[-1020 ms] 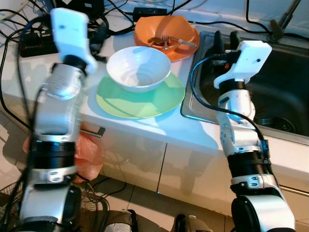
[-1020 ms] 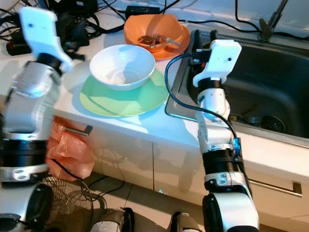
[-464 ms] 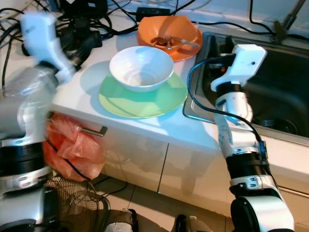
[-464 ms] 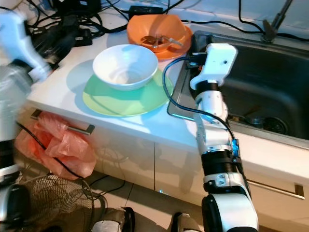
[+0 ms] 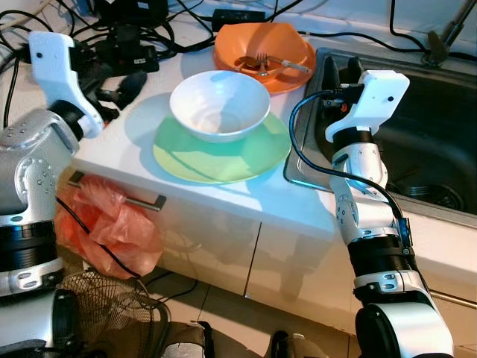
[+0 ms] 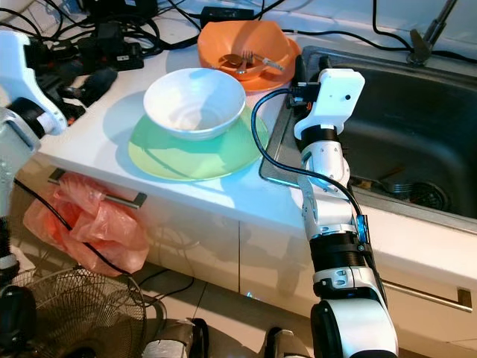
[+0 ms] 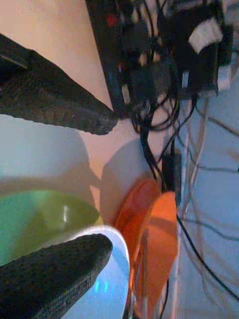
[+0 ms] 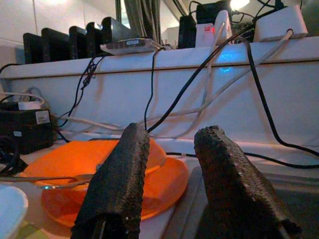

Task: Kitchen organization

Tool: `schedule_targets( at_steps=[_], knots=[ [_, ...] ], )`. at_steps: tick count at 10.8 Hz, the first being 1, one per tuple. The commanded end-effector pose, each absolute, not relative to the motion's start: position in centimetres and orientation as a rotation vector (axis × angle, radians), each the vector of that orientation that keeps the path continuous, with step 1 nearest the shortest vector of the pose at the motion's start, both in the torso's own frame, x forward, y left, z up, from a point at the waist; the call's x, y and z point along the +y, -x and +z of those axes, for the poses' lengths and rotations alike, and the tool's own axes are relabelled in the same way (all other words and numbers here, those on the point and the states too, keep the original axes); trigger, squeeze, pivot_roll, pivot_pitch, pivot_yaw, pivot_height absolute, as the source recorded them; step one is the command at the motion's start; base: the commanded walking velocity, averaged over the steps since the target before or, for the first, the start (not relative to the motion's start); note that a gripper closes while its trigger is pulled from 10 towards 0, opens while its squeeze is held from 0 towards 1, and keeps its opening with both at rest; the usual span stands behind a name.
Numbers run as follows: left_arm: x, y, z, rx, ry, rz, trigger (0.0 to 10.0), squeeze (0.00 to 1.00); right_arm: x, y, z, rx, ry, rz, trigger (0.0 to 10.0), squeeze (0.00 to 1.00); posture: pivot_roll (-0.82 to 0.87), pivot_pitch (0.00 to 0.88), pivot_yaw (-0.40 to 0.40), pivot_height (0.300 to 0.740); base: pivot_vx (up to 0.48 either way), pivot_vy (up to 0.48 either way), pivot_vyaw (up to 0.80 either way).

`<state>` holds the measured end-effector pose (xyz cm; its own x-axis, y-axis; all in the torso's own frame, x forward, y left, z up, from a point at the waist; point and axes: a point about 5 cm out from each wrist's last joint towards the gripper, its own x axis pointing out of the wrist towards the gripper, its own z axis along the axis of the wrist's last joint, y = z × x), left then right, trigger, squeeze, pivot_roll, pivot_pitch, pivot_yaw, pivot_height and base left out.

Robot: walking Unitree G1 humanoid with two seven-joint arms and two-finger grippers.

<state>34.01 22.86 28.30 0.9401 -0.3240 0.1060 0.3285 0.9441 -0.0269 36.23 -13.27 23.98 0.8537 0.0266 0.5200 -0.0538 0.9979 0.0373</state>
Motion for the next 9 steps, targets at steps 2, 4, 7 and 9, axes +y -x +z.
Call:
schedule_targets(
  at_steps=[2, 4, 7, 9],
  knots=[
    [21.3, -34.6, 27.8, -0.081, 0.067, -0.410, 10.0, 0.00, -13.4, -36.3, 23.7, -0.531, -0.048, 0.032, 10.0, 0.00, 0.08, 0.166, 0.029, 0.740, 0.000, 0.000, 0.00],
    [19.6, -35.3, 26.9, -0.036, 0.078, -0.461, 10.0, 0.00, -13.5, -36.3, 23.7, -0.531, -0.048, 0.029, 10.0, 0.00, 0.07, 0.167, 0.033, 0.740, 0.000, 0.000, 0.00],
    [18.8, -35.6, 26.7, -0.003, 0.059, -0.480, 10.0, 0.00, -13.5, -36.2, 23.7, -0.533, -0.049, 0.025, 10.0, 0.00, 0.07, 0.160, 0.050, 0.740, 0.000, 0.000, 0.00],
    [18.0, -35.7, 26.1, 0.038, 0.047, -0.492, 10.0, 0.00, -13.5, -36.2, 23.8, -0.538, -0.049, 0.021, 10.0, 0.00, 0.07, 0.156, 0.053, 0.740, 0.000, 0.000, 0.00]
  ],
)
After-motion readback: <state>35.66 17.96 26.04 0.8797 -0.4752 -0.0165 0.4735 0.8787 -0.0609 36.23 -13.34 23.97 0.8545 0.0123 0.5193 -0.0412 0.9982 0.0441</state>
